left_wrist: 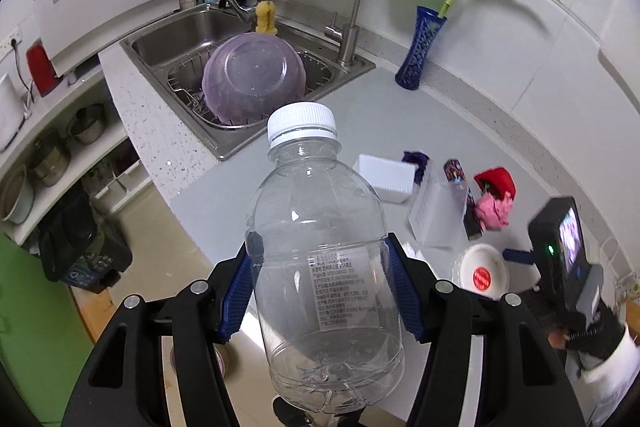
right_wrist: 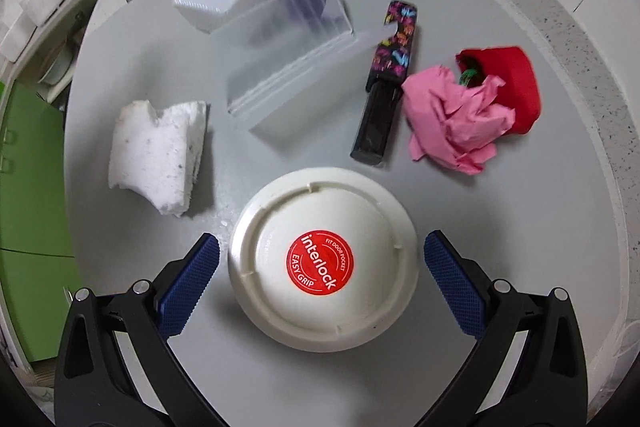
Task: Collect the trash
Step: 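Carry the bottle and white lid toward the pink trash bin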
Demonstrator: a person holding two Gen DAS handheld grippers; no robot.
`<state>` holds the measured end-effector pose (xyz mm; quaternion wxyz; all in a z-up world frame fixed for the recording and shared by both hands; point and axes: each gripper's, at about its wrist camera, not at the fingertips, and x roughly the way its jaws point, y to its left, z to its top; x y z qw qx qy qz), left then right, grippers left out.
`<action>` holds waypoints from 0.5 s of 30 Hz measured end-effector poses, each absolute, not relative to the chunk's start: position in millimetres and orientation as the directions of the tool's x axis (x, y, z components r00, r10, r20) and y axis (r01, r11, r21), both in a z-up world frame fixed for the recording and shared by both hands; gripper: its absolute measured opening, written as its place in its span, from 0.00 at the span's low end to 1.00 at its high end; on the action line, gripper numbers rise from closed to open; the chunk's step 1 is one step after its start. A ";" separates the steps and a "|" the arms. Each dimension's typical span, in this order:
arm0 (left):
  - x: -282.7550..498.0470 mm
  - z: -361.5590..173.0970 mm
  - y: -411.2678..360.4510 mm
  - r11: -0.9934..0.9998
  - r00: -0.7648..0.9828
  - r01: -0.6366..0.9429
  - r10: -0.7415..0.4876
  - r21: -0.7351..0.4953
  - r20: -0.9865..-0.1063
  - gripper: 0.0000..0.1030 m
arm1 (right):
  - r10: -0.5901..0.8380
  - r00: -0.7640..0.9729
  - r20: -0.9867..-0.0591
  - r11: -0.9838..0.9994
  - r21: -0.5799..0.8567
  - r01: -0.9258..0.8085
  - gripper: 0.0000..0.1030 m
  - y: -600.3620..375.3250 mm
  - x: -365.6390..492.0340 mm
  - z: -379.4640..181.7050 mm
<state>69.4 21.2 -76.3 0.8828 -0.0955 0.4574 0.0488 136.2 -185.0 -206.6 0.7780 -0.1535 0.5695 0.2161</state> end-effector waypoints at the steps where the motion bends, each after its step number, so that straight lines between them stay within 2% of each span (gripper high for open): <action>1: 67.2 -77.6 19.6 0.978 0.574 -0.168 -0.006 -0.124 -0.819 0.58 | 0.159 0.255 -0.954 0.858 0.006 -0.513 0.96 -184.2 136.0 -208.1; 3: 64.0 -79.6 18.2 0.979 0.570 -0.161 -0.011 -0.125 -0.821 0.58 | 0.142 0.260 -0.955 0.859 -0.012 -0.511 0.92 -183.5 134.7 -211.3; 9: 57.3 -81.2 15.1 0.981 0.568 -0.146 -0.023 -0.128 -0.823 0.58 | 0.156 0.270 -0.950 0.860 -0.004 -0.511 0.92 -184.7 128.8 -211.5; 15: 43.8 -71.4 18.9 0.980 0.586 -0.155 -0.010 -0.124 -0.810 0.58 | 0.197 0.363 -0.911 0.864 -0.014 -0.503 0.92 -196.7 107.0 -172.5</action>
